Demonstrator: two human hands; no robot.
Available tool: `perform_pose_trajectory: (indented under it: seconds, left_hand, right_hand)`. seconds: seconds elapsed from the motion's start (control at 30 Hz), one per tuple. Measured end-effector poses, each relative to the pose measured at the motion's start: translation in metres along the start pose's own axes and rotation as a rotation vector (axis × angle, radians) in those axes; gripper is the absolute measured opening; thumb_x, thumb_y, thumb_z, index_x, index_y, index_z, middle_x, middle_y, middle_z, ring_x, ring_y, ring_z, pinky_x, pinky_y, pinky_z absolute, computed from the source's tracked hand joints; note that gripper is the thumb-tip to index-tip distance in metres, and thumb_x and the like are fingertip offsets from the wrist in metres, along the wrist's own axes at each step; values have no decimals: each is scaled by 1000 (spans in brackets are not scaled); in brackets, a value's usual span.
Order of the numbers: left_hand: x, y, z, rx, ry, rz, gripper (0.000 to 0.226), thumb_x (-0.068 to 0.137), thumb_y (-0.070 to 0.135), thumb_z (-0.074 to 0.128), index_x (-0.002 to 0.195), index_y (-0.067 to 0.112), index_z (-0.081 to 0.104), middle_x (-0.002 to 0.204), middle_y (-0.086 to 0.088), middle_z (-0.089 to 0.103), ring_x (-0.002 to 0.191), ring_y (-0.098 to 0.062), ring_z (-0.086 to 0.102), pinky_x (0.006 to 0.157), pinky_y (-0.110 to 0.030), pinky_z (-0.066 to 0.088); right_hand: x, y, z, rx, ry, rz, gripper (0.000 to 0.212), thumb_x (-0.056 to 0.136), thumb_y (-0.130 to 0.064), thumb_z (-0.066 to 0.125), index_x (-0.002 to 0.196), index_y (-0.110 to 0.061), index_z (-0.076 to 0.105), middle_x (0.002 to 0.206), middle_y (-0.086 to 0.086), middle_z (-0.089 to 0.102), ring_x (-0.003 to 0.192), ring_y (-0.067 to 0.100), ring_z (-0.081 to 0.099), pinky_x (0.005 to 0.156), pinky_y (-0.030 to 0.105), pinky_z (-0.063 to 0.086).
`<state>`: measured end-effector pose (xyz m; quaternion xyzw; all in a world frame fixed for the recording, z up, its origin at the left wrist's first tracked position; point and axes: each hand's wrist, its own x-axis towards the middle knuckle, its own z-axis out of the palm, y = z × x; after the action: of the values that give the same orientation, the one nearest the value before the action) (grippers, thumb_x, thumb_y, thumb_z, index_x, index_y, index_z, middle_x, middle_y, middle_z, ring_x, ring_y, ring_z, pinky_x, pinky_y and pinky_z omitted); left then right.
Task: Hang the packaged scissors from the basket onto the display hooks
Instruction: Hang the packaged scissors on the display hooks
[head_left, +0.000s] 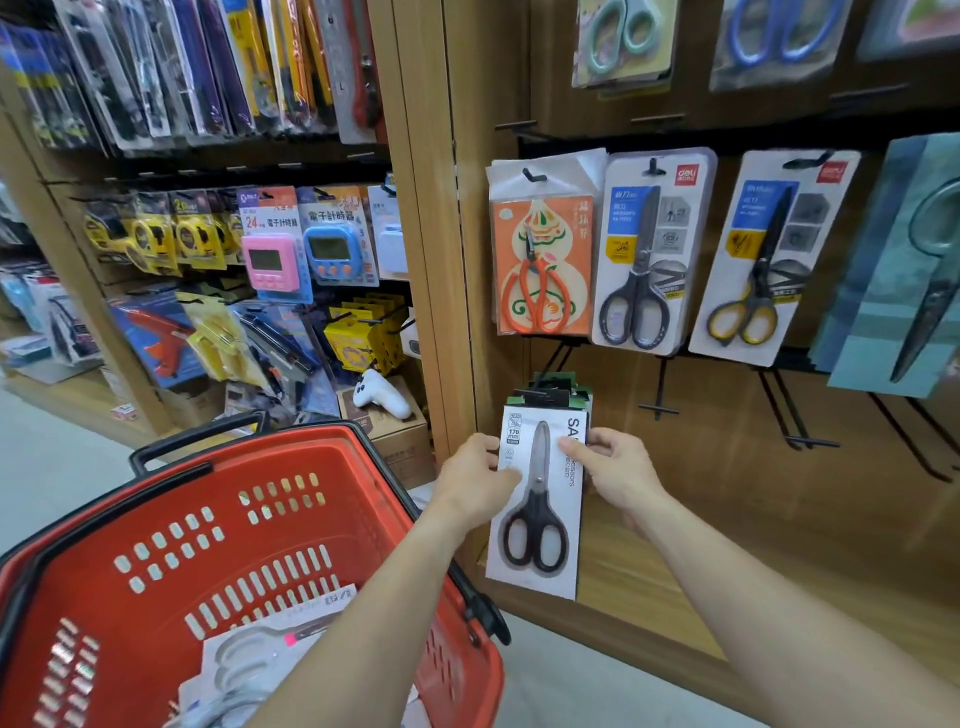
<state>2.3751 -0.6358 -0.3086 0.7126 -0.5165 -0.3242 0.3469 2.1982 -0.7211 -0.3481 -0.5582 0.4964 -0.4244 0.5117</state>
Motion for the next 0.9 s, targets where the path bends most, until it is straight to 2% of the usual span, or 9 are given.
perform_pose_trajectory:
  seconds: [0.07, 0.17, 0.23, 0.3, 0.43, 0.53, 0.67, 0.83, 0.9]
  left_hand:
    - [5, -2, 4, -25, -27, 9, 40, 103, 18, 63, 140, 21, 52, 127, 4, 65, 119, -16, 60, 81, -26, 51]
    - [13, -4, 10, -42, -69, 23, 50, 104, 17, 60, 151, 25, 45, 143, -1, 61, 121, -17, 59, 82, -26, 54]
    - [17, -5, 16, -43, -103, 20, 59, 105, 16, 58, 159, 26, 38, 153, -2, 54, 132, -20, 55, 97, -33, 55]
    - [19, -4, 21, -30, -127, 21, 63, 105, 14, 55, 163, 28, 33, 164, -2, 43, 148, -22, 43, 111, -32, 44]
    - [20, -1, 29, -20, -120, 38, 63, 109, 12, 48, 166, 29, 27, 171, 3, 29, 156, -22, 30, 112, -28, 37]
    - [18, 4, 33, -3, -117, 52, 62, 110, 12, 44, 166, 31, 25, 171, 2, 30, 150, -23, 40, 88, -13, 49]
    - [14, 4, 29, 56, -103, 104, 63, 109, 11, 45, 166, 28, 25, 171, 2, 30, 154, -25, 36, 121, -39, 40]
    - [8, -2, 13, 219, -29, 202, 59, 109, 19, 48, 164, 29, 29, 168, 2, 37, 155, -24, 34, 122, -40, 34]
    - [3, -5, 4, 339, 10, 234, 57, 110, 26, 47, 164, 28, 30, 167, 1, 38, 151, -27, 39, 121, -44, 37]
  right_hand:
    - [8, 6, 2, -2, 46, 14, 11, 95, -26, 76, 98, -16, 74, 91, 3, 81, 80, 16, 78, 61, 27, 56]
    - [20, 11, 5, -91, 169, 53, 22, 89, -37, 81, 95, -17, 74, 90, 0, 80, 84, 18, 76, 80, 36, 60]
    - [26, 10, 8, -161, 266, 81, 28, 85, -42, 83, 96, -18, 72, 90, -2, 77, 85, 18, 74, 80, 36, 59]
    - [30, 8, 11, -191, 316, 96, 31, 85, -44, 82, 98, -18, 71, 93, -2, 75, 90, 20, 72, 84, 39, 59]
    - [33, 3, 21, -196, 361, 139, 26, 88, -45, 80, 88, -24, 64, 87, -2, 68, 100, 26, 69, 93, 43, 57]
    - [31, 2, 29, -212, 383, 169, 26, 89, -44, 79, 94, -21, 67, 93, 2, 70, 105, 30, 69, 93, 41, 56]
    - [30, -1, 27, -245, 413, 215, 45, 87, -43, 82, 119, -14, 69, 120, 9, 72, 117, 32, 66, 96, 39, 53]
    - [19, -11, 18, -321, 443, 262, 61, 84, -43, 84, 130, -13, 56, 130, 14, 66, 121, 36, 63, 95, 40, 52]
    - [11, -18, 17, -361, 401, 253, 51, 87, -37, 82, 127, -14, 59, 130, 12, 66, 119, 34, 63, 92, 38, 52]
